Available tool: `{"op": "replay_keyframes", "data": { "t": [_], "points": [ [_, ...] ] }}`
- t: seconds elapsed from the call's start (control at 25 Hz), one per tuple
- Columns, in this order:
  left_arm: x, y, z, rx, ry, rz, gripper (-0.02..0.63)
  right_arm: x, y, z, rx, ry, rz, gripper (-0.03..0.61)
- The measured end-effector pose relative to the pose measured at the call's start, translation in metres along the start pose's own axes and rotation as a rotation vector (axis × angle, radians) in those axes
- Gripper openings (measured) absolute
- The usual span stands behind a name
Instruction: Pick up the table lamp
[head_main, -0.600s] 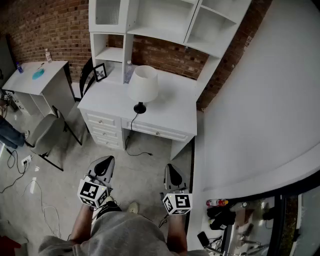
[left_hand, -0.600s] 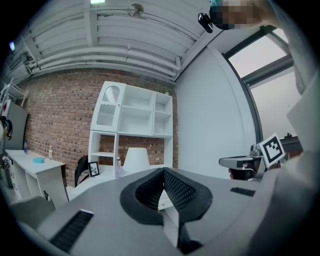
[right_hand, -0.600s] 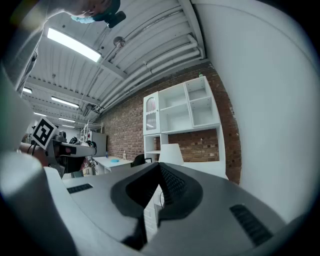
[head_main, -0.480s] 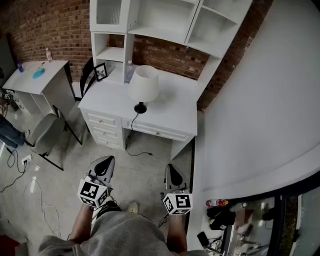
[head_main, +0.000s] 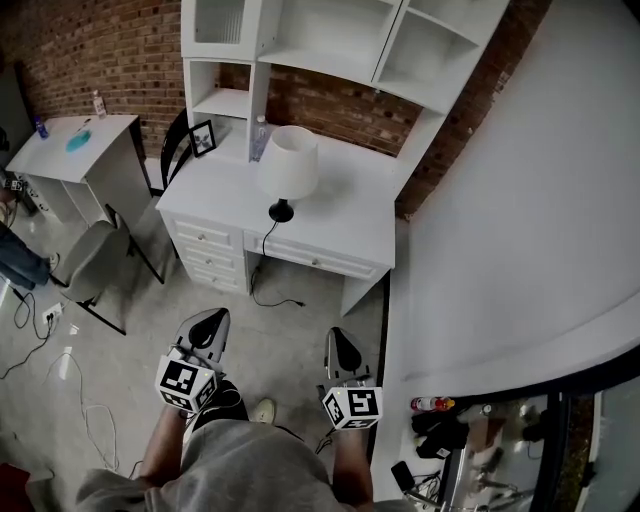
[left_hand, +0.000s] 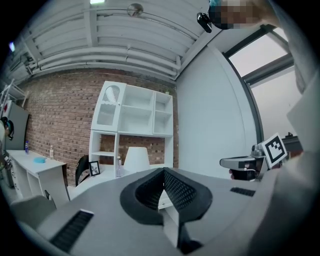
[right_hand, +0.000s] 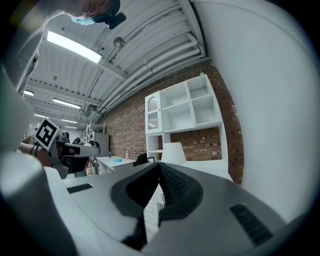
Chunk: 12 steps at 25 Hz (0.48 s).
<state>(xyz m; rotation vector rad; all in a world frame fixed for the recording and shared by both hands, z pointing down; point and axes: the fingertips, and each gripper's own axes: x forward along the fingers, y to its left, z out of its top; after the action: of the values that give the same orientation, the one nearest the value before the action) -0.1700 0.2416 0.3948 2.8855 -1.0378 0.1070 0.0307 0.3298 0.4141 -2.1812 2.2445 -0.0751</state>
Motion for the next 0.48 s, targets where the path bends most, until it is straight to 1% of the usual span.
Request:
{"op": "replay_keyframes", "data": {
  "t": [0.12,0.24,0.48],
  "points": [
    [0.003,-0.002,-0.002,0.008,0.013,0.003,0.003,-0.001,-0.003,0.001,0.004,-0.011,-0.007,0.021],
    [0.008,-0.001,-0.002,0.001,0.011,-0.001,0.003,0.002,-0.007,0.0,0.016,-0.014,-0.012,0.021],
    [0.034,0.002,-0.008,-0.012,0.015,-0.01,0.003,0.02,-0.02,-0.007,0.019,0.002,-0.003,0.021]
  ]
}}
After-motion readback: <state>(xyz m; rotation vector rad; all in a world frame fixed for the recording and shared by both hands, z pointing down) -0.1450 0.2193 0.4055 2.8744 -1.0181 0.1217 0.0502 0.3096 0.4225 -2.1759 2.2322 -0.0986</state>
